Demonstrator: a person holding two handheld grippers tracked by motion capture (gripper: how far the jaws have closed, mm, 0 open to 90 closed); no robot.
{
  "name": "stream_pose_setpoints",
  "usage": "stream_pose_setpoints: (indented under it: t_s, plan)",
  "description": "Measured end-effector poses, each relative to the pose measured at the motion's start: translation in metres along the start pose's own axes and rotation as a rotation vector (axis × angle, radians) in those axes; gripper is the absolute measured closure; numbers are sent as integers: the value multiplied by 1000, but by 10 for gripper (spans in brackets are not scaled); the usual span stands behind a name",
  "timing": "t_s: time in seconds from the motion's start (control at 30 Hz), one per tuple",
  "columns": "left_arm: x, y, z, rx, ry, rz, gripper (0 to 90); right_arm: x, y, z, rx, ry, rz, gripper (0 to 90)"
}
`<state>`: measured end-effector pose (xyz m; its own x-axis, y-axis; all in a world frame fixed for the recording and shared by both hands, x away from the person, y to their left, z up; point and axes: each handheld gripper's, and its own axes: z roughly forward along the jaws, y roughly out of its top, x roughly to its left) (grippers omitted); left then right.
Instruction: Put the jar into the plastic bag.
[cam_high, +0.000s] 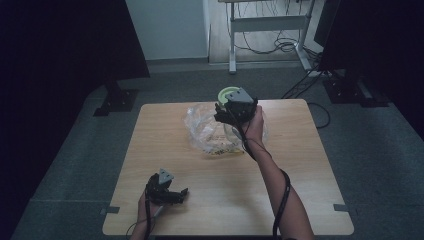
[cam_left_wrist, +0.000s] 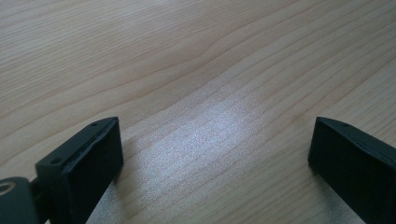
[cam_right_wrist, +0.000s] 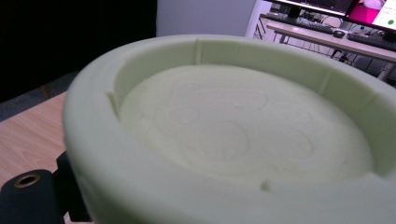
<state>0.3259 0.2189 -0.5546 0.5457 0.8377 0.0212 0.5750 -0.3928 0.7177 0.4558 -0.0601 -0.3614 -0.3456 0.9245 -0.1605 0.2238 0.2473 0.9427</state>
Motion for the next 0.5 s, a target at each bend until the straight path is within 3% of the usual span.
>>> stream_pose_setpoints:
  t_s: [0.17, 0.5]
  plan:
    - [0, 0, 0, 0, -3, 1, 27, 7, 1, 17, -17, -21, 1, 94]
    - [0, 0, 0, -1, -6, 4, 26, 10, -2, 50, 11, -79, 14, 93]
